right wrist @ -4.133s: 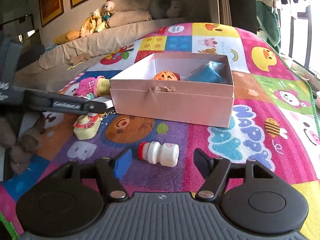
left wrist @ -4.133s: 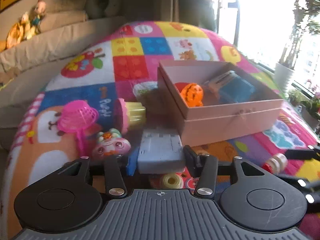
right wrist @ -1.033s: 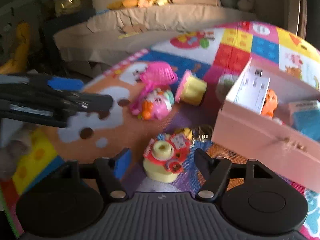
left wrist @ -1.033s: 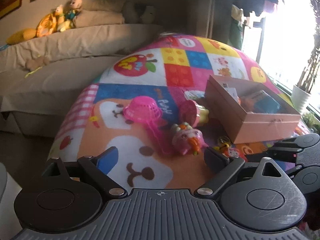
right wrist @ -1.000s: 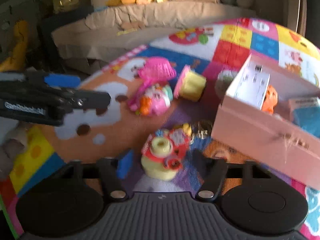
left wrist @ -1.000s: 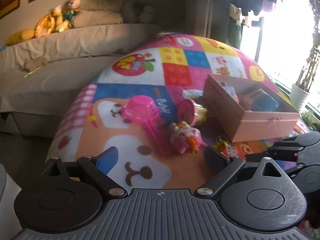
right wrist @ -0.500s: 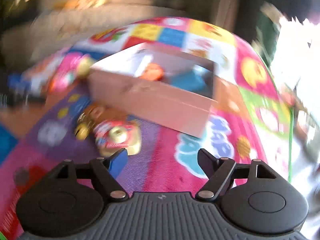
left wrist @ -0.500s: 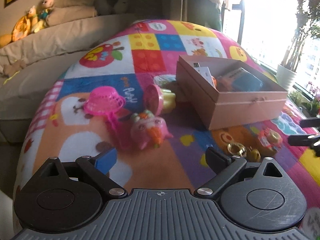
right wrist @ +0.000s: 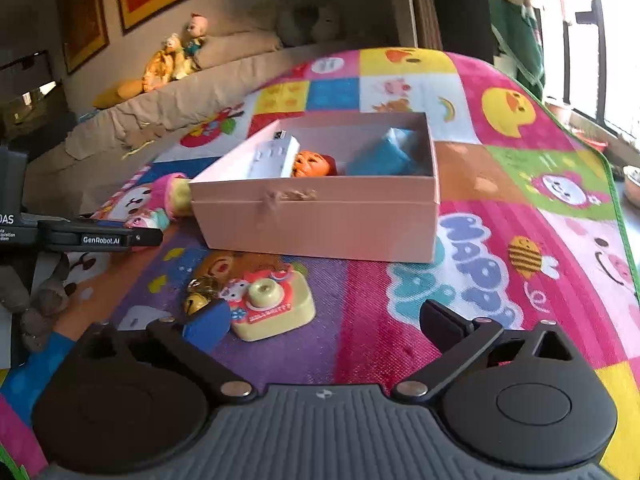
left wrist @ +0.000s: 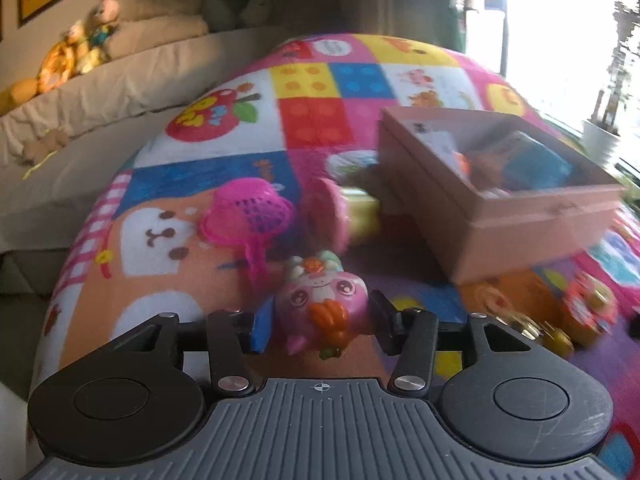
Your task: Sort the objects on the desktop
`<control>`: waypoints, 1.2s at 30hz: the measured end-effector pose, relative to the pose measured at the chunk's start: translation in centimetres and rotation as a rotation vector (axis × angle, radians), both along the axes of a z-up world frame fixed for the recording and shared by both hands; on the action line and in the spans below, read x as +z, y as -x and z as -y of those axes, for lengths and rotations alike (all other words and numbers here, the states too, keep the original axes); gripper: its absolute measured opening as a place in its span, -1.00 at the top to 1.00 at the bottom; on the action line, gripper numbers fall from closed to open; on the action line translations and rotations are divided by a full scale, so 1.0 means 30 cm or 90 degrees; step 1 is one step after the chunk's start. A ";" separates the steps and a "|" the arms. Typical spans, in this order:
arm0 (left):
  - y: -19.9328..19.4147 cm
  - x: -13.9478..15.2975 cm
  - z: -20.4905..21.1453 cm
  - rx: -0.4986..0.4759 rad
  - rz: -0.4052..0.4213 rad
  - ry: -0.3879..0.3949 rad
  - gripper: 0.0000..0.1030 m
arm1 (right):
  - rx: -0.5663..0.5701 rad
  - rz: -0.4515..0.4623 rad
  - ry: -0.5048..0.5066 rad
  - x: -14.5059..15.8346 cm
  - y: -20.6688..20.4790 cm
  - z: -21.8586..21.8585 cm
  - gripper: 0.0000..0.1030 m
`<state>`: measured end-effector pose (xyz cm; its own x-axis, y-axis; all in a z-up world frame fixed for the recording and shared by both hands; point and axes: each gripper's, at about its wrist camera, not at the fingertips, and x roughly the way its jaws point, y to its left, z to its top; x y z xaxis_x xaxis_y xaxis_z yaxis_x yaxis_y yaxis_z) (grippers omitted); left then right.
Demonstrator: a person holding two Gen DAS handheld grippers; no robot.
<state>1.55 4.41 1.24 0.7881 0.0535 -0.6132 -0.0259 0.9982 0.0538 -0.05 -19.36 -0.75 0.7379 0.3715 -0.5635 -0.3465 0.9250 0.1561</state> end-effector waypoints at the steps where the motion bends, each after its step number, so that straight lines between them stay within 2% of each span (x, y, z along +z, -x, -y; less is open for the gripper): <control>1: 0.029 0.000 0.016 -0.018 -0.003 0.002 -0.06 | 0.003 0.001 0.003 0.001 -0.002 -0.006 -0.96; 8: 0.210 -0.020 0.117 -0.135 -0.026 0.037 -0.10 | 0.015 0.004 0.023 0.002 0.006 -0.026 -0.98; 10: 0.225 -0.024 0.131 -0.150 -0.025 0.040 -0.28 | 0.020 0.005 0.031 0.001 0.005 -0.032 -1.00; 11: 0.228 -0.029 0.136 -0.155 -0.024 0.039 -0.42 | 0.022 0.005 0.036 0.001 0.005 -0.037 -1.00; 13: 0.227 -0.040 0.142 -0.155 -0.021 0.035 -0.51 | 0.028 0.002 0.045 0.000 0.002 -0.047 -1.00; 17: 0.230 -0.047 0.160 -0.172 -0.027 0.029 -0.88 | 0.027 -0.014 0.049 -0.005 -0.007 -0.053 -1.00; 23: 0.225 -0.046 0.142 -0.159 -0.026 0.047 -0.89 | 0.068 -0.010 0.072 -0.001 -0.007 -0.085 -1.00; 27: 0.219 -0.045 0.134 -0.149 -0.027 0.056 -0.94 | 0.097 -0.004 0.056 0.015 -0.018 -0.110 -0.98; 28: 0.219 -0.045 0.133 -0.148 -0.028 0.057 -0.94 | 0.093 -0.002 0.054 0.017 -0.024 -0.118 -0.94; 30: 0.219 -0.045 0.135 -0.149 -0.029 0.056 -0.95 | 0.075 -0.002 0.070 0.014 -0.047 -0.137 -0.56; 34: 0.220 -0.045 0.136 -0.150 -0.029 0.056 -0.97 | 0.066 -0.023 0.057 0.005 -0.076 -0.142 -0.25; 35: 0.220 -0.045 0.136 -0.150 -0.030 0.057 -0.97 | 0.069 -0.023 0.059 0.007 -0.073 -0.142 -0.11; 36: 0.219 -0.045 0.136 -0.151 -0.030 0.057 -0.98 | 0.070 -0.025 0.067 0.007 -0.066 -0.142 -0.11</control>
